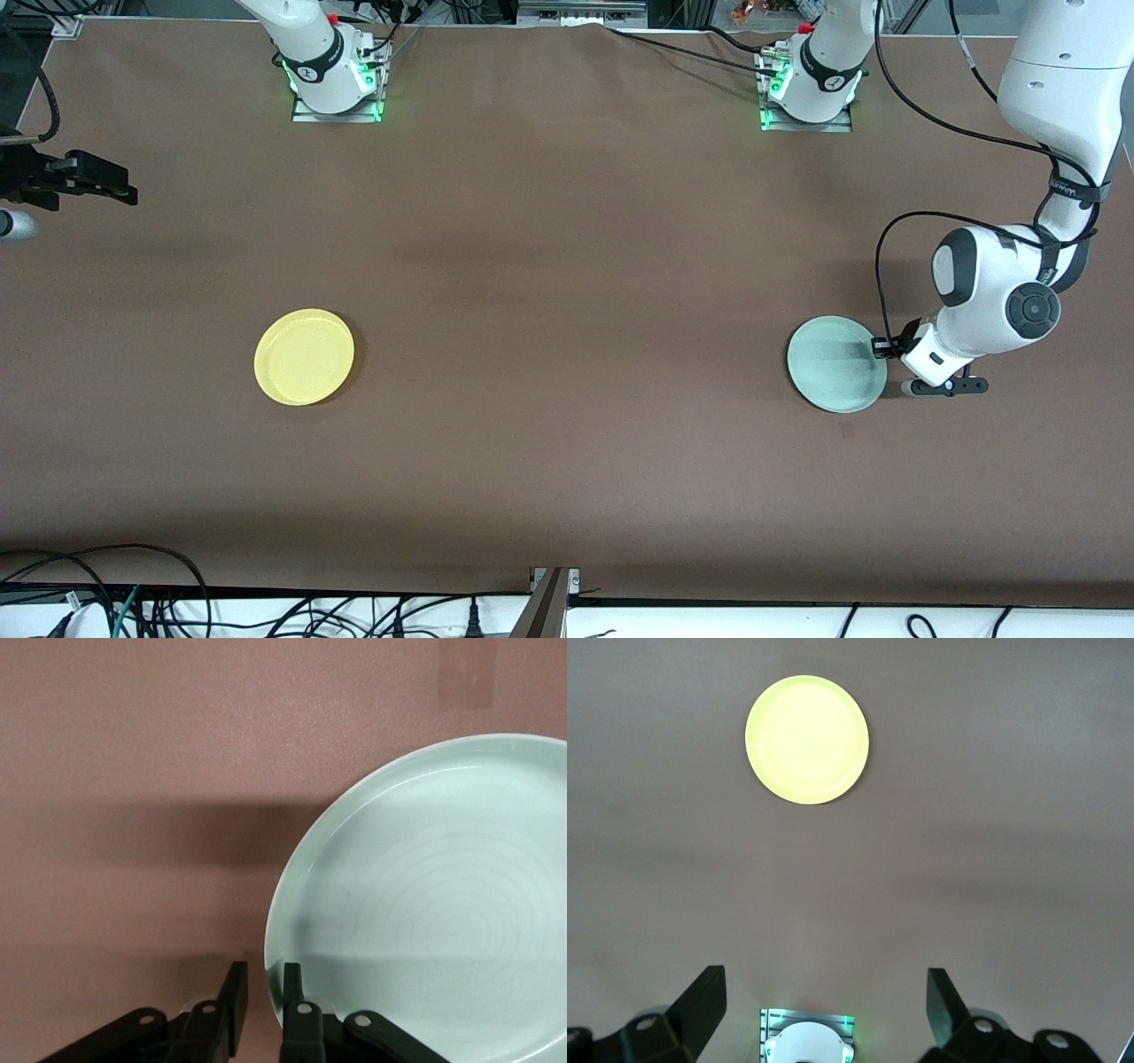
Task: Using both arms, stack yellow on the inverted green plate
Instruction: 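Close the left gripper on the green plate rim and tilt it up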
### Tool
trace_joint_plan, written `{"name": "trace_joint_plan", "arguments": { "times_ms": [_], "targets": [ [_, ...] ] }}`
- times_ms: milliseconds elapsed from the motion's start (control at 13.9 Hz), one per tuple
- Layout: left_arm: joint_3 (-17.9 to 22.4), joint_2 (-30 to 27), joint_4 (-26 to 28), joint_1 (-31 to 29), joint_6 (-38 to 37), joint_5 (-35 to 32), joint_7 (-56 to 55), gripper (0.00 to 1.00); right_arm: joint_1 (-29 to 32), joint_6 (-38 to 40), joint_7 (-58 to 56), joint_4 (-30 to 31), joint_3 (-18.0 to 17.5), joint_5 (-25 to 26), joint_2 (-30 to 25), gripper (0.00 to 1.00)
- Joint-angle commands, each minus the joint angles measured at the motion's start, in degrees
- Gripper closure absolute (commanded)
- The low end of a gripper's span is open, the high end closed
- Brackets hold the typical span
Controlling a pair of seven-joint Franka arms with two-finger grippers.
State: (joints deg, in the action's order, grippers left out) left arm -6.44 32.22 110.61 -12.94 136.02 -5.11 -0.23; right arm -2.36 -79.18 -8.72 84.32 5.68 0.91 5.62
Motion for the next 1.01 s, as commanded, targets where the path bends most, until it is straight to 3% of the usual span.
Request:
{"name": "trace_joint_plan", "arguments": {
  "times_ms": [0, 144, 360, 792, 936],
  "targets": [
    [-0.2, 0.6, -0.9, 0.2, 0.0, -0.1, 0.1, 0.90, 0.4, -0.3, 0.6, 0.4, -0.4, 0.3, -0.3, 0.00],
    [-0.2, 0.5, -0.9, 0.2, -0.1, -0.1, 0.1, 1.00, 0.4, -0.3, 0.6, 0.5, -0.4, 0.3, -0.3, 0.00],
    [-0.2, -1.1, -3.8, 1.4, -2.6, -0.6, 0.2, 1.00, 0.4, -0.3, 0.6, 0.5, -0.4, 0.3, -0.3, 0.00],
    [-0.9, -2.2, -25.0, 9.4, -29.5, -1.7, -2.1, 1.00, 0.4, -0.3, 0.6, 0.5, -0.3, 0.3, -0.3, 0.00],
    [-0.9, -2.1, -28.7, 14.6, -34.3, -7.4, -7.3, 1.00, 0.4, -0.3, 0.6, 0.4, -0.4, 0.3, -0.3, 0.00]
  ]
}}
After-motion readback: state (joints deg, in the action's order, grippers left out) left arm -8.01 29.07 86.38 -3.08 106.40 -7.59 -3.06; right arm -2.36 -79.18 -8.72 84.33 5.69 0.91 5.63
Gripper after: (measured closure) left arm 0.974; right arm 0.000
